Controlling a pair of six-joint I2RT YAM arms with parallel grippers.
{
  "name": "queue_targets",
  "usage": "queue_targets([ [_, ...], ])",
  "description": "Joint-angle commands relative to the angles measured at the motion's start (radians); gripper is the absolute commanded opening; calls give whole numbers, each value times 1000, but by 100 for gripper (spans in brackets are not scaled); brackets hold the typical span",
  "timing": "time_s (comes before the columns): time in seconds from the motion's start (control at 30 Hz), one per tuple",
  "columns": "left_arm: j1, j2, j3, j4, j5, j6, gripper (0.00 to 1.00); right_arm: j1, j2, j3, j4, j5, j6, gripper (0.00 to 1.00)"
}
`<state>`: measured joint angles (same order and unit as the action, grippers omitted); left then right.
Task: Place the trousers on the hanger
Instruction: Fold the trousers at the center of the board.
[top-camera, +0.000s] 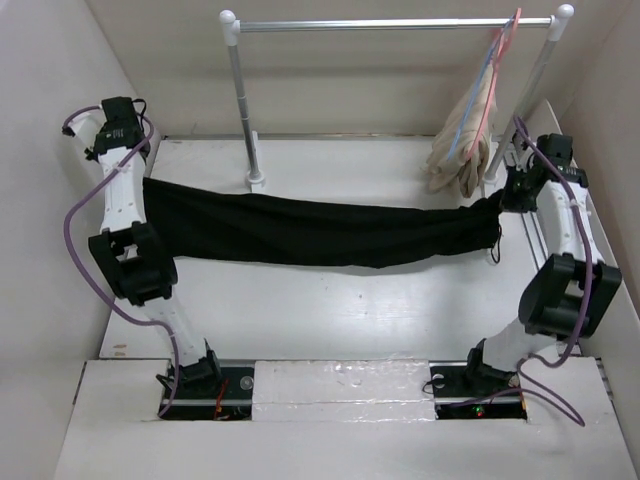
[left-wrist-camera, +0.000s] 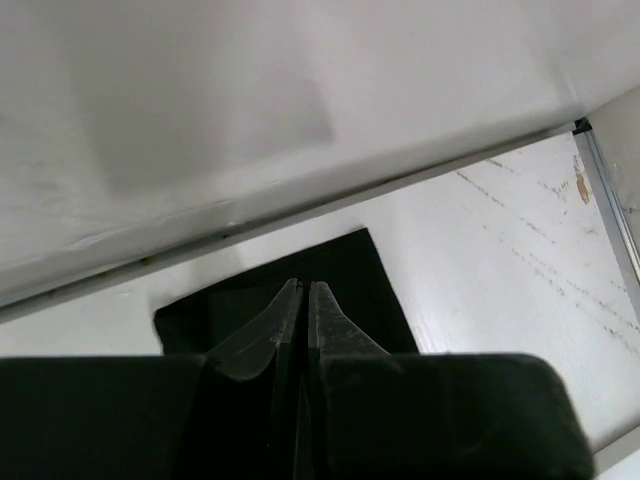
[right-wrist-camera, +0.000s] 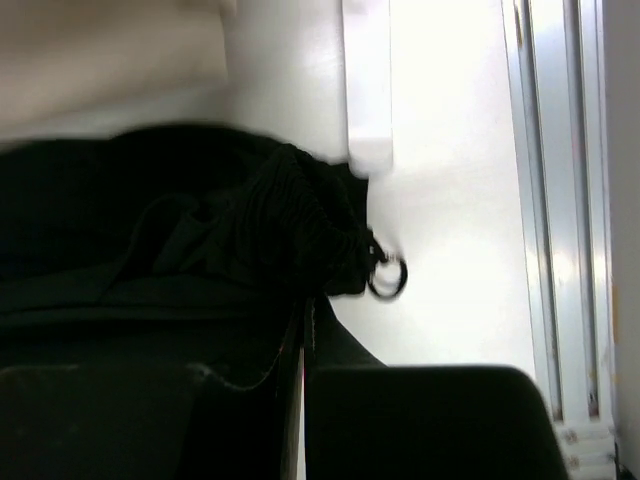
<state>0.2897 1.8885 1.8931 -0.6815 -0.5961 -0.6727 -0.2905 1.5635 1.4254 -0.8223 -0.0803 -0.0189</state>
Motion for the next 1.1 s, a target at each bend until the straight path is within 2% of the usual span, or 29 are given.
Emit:
queue_targets([
  [0.0,3,67,86,-10,10,7,0,-33,108,104,106,-45,-7,0],
  [0.03,12,99,112,-6,19,5,0,-44,168,151,112,-96,-1,0],
  [0.17,52,191,179,16,74,34,0,-56,315,243,181,-139,49,0],
  [0.23,52,240,201,31,99,59,0,-42,389,306,135,-133,54,1],
  [0.27,52,253,199,45,117,76,0,-26,449,361,123,-127,53,13],
  [0.33,52,286,222,51,143,85,1,-13,477,382,136,-124,63,25],
  [0.37,52,291,222,66,171,117,13,-13,480,359,156,-133,71,46],
  [0.4,52,297,233,72,206,120,28,-3,460,336,179,-142,82,59],
  [0.43,52,297,254,68,217,116,35,7,443,310,228,-150,105,70],
  [0.47,52,294,259,77,241,130,48,7,425,269,247,-159,109,83],
  [0.5,52,288,262,104,296,140,73,17,405,254,247,-156,109,88],
  [0.53,52,279,273,103,309,139,82,17,358,235,246,-147,105,96],
  [0.6,52,256,258,109,329,140,95,42,293,146,258,-141,99,98],
  [0.67,52,215,207,100,323,136,95,68,163,54,297,-118,105,99],
  [0.7,52,171,136,93,297,122,94,68,73,-42,319,-108,108,99],
  [0.73,52,140,83,91,277,105,91,79,72,-90,333,-108,112,99],
  [0.77,52,103,23,97,265,85,88,79,-18,-141,347,-116,117,94],
  [0.8,52,59,-56,132,246,75,77,94,-60,-193,363,-125,123,87],
  [0.83,61,-31,-210,152,246,41,68,111,-100,-283,383,-136,125,62],
  [0.87,72,-73,-291,183,268,39,63,120,-168,-327,388,-159,125,39],
  [0.93,89,-174,-490,269,367,47,54,145,-232,-408,412,-188,131,6],
  [0.97,124,-198,-568,290,463,53,51,169,-312,-527,440,-234,140,0],
  [1.07,137,-200,-626,299,504,82,49,178,-351,-620,486,-311,140,2],
])
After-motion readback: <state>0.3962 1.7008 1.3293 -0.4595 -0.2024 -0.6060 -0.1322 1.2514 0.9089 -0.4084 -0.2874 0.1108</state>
